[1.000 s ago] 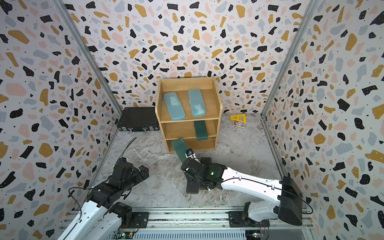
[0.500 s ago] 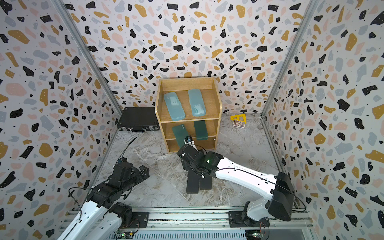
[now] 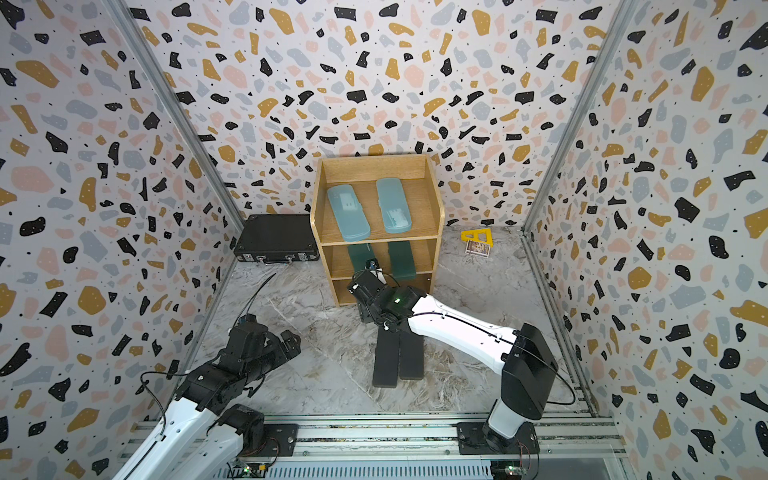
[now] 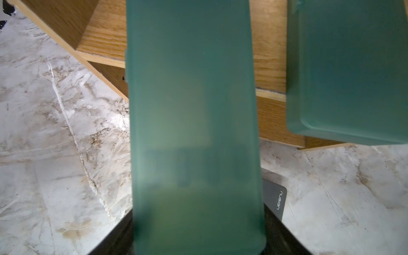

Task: Place the pencil cases on the shelf according to color
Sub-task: Place the pencil case on the shelf.

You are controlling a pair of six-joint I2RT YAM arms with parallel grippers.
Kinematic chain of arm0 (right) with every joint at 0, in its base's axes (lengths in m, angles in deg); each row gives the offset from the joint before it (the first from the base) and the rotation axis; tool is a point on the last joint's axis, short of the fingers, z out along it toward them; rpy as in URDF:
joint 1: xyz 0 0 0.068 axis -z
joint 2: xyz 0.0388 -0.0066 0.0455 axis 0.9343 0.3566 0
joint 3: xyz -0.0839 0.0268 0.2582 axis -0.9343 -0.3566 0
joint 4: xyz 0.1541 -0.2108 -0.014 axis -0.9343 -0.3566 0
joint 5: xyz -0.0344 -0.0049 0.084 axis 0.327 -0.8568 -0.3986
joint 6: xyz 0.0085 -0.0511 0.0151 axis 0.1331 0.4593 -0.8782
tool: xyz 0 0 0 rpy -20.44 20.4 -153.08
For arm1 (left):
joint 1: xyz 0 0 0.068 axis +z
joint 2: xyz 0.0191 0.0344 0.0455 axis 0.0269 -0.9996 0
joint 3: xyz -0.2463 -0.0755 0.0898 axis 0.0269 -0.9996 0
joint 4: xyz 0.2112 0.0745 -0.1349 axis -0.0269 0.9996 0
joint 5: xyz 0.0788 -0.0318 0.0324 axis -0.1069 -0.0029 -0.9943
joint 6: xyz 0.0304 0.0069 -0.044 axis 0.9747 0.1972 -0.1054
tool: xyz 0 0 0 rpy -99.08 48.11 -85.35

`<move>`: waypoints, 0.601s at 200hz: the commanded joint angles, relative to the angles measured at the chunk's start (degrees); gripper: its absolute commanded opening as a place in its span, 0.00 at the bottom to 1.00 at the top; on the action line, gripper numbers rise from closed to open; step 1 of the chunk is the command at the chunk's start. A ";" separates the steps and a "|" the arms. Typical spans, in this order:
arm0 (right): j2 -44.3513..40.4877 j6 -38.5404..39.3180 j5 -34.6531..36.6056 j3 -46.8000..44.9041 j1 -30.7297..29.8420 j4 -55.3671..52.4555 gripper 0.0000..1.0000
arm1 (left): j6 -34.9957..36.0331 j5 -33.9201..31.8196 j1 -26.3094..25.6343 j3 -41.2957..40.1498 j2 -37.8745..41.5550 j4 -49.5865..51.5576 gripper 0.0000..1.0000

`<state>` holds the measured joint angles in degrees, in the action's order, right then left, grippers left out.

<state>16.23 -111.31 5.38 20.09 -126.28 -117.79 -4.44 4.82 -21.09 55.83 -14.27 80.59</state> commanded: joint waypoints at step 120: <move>6.83 -1.44 -0.33 10.83 2.14 1.07 0.39 | 2.72 1.00 0.38 -0.54 -3.57 -3.38 1.00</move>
<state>22.96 -111.49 4.62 27.98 -124.51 -117.35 -2.98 5.13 -21.09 55.81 -17.79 78.99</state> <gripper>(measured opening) 0.707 0.993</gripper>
